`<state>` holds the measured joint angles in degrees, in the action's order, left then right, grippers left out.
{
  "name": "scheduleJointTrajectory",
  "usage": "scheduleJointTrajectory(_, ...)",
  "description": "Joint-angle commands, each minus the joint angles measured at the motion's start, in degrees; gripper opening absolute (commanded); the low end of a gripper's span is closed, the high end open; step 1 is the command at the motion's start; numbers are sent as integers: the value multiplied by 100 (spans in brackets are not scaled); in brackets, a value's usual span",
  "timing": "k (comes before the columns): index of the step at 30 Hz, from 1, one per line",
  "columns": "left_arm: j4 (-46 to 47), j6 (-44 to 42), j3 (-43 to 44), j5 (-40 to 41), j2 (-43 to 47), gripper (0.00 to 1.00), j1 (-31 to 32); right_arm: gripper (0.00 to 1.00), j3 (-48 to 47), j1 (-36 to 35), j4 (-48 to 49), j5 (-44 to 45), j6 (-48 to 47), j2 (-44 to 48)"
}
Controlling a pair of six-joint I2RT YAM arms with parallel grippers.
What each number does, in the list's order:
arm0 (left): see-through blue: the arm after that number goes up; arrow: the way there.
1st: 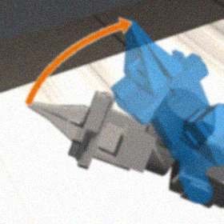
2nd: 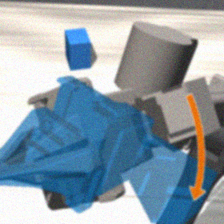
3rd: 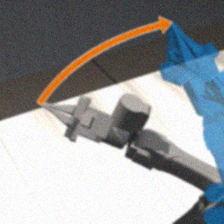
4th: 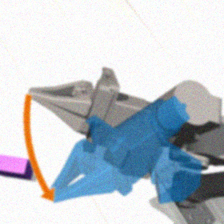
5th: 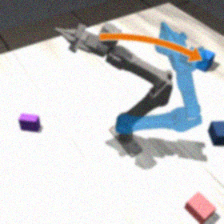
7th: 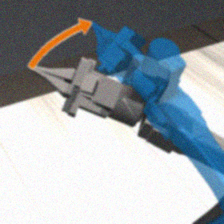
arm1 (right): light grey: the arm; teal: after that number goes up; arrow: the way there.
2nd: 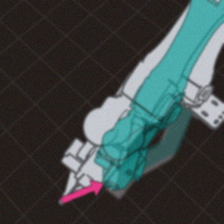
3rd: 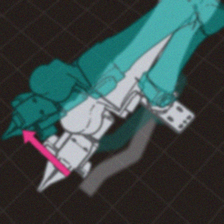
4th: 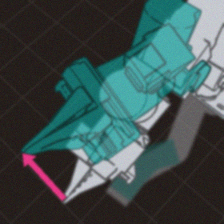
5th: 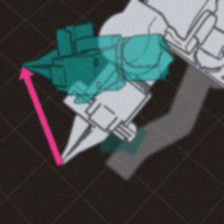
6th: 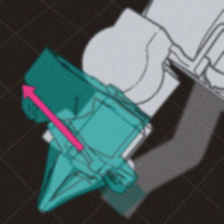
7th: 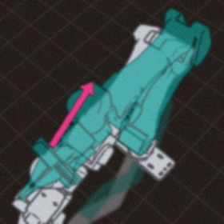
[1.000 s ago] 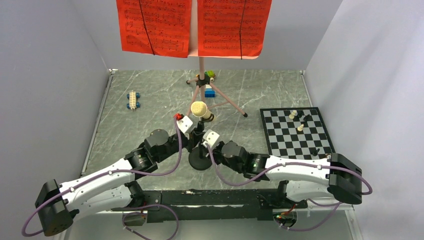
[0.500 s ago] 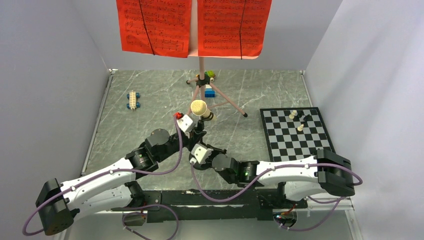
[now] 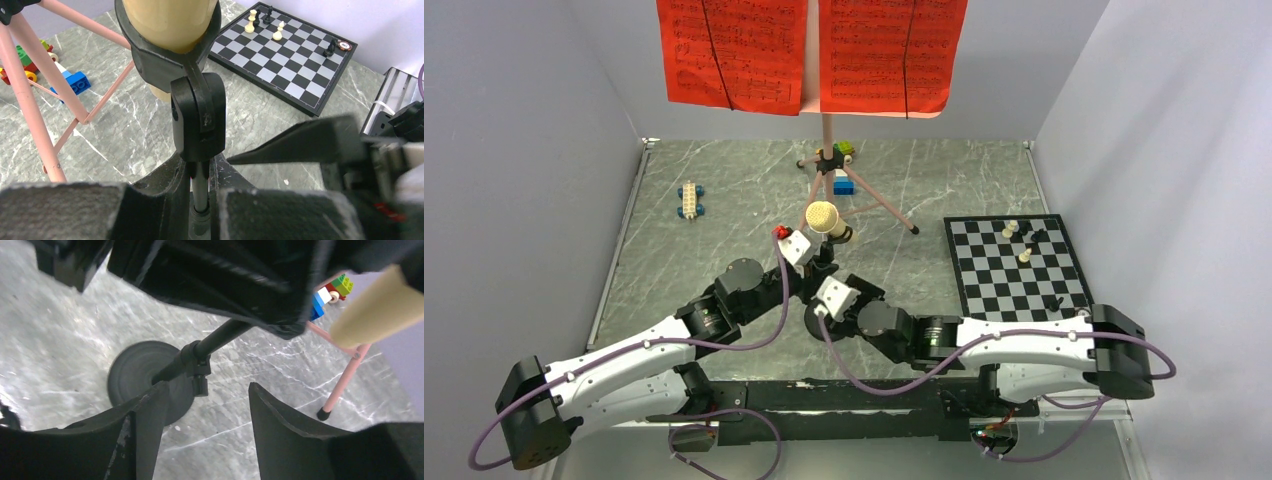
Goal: Pack up the instrument practice props
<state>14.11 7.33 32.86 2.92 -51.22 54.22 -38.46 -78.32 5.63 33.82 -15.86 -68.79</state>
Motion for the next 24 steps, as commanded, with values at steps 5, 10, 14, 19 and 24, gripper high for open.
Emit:
scheduleJointTrajectory(5,-346,84,-39,54,-73,0,17,72,-60,66,-510,-224,1437,1165)
scheduleJointTrajectory(10,-208,175,-96,103,-49,0,19,72,188,859,-386,-1553,2829,1658)
scheduleJointTrajectory(14,-37,251,-198,179,5,0,27,69,481,1633,140,-2840,3805,1710)
scheduleJointTrajectory(19,12,290,-208,272,57,0,36,68,562,1969,497,-3518,4221,1372)
scheduleJointTrajectory(24,-64,341,-163,273,29,0,53,62,509,1977,687,-3635,4123,1064)
